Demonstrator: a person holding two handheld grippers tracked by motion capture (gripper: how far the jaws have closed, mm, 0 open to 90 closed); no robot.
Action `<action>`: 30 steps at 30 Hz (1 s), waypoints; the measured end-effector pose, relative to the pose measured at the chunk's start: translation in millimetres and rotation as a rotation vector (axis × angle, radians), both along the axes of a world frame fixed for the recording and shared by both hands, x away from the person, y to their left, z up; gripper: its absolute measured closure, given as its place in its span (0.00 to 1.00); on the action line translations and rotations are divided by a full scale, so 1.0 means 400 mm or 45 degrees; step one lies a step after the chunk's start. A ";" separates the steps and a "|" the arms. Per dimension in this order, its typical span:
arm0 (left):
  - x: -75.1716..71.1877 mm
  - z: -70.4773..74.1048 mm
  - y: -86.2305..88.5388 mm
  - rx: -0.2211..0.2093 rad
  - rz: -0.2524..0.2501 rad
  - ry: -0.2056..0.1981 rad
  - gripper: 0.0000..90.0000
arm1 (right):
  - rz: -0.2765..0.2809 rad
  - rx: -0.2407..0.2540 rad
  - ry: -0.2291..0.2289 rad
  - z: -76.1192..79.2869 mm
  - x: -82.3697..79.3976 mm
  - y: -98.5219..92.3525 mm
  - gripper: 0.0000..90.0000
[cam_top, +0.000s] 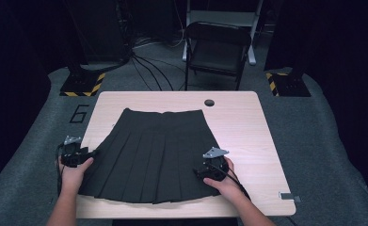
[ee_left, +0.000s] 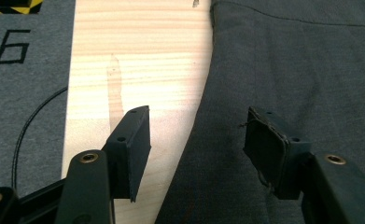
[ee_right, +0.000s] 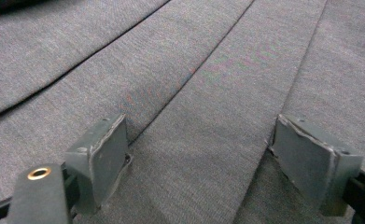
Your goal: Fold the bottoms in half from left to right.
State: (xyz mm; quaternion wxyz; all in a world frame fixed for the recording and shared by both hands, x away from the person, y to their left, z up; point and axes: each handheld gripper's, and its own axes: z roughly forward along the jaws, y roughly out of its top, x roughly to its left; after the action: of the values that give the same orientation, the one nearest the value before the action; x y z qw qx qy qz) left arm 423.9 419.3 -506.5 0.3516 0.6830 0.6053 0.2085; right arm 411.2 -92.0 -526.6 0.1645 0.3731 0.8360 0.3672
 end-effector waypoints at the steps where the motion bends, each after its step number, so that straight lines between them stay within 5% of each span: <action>1: 0.001 -0.003 -0.001 -0.007 0.007 -0.009 0.45 | 0.000 0.000 -0.001 0.000 0.000 0.000 0.20; 11: 0.009 -0.022 -0.006 0.024 -0.002 -0.014 0.44 | 0.000 0.001 0.000 0.000 0.000 0.000 0.20; 23: 0.020 -0.036 -0.044 0.042 -0.107 0.003 0.49 | 0.000 0.001 0.000 0.000 0.000 0.000 0.20; 30: 0.021 -0.037 -0.045 0.003 -0.093 -0.002 0.55 | 0.001 0.001 0.000 0.000 0.000 0.000 0.20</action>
State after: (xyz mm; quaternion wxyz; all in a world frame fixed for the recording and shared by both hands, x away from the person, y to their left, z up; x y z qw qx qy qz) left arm 432.1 401.1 -521.2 0.3585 0.7049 0.5795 0.1969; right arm 411.3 -92.0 -526.7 0.1642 0.3728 0.8360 0.3676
